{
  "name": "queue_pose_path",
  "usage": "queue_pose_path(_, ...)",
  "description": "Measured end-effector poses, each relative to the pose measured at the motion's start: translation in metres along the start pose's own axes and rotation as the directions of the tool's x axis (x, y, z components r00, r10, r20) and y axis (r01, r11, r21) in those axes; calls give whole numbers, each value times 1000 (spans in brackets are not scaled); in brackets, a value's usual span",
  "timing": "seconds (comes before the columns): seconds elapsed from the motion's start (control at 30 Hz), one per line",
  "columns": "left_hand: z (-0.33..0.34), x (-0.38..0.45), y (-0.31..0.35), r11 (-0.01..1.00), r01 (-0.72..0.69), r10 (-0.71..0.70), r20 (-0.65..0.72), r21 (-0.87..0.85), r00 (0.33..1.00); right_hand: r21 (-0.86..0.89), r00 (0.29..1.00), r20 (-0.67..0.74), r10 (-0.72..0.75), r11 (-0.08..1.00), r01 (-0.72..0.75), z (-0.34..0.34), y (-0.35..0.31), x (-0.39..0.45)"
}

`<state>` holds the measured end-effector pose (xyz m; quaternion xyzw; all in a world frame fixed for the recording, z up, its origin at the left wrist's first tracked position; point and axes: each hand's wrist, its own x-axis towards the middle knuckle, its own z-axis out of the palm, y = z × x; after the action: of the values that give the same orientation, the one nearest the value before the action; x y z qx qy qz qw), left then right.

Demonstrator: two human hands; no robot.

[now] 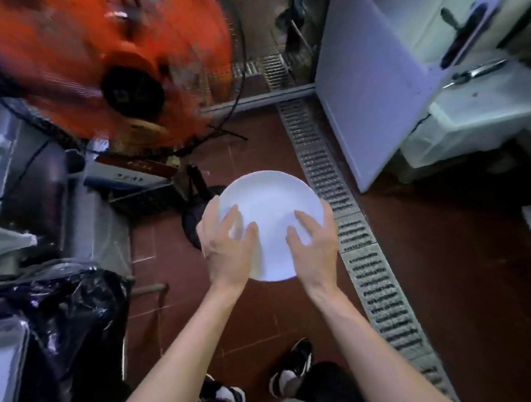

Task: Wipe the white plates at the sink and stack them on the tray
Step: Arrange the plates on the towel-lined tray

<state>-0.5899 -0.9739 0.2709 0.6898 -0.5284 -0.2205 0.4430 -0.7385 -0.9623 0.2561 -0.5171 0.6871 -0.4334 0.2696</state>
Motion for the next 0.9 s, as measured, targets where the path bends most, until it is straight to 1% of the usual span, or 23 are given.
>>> queue_pose_path(0.1,56,-8,35,999,-43,41,96,23,995,-6,995,-96,20,1000,-20,-56,26,22)
queue_pose_path(0.2,107,-17,75,993,-120,116,191,11,975,-12,979,-200,50,998,-54,-108,51,38)
queue_pose_path(0.37,184,-35,125,976,-214,218,326,-51,920,19,917,-367,155,987,-159,-181,86,55)
queue_pose_path(0.53,259,-50,172,957,-256,291,476,-140,830,-13,829,-502,248,956,-295,-242,123,70)
queue_pose_path(0.63,309,-52,198,931,-310,365,557,-194,746,14,760,-571,309,930,-368,-275,144,85)
queue_pose_path(0.77,373,-55,232,900,-347,433,617,-262,657,26,672,-664,329,908,-419,-318,165,115)
queue_pose_path(0.83,402,-54,250,891,-377,445,652,-253,614,62,621,-694,364,890,-452,-337,173,131)
queue_pose_path(0.9,429,-53,269,870,-406,478,682,-280,553,75,581,-729,361,886,-457,-354,180,144)
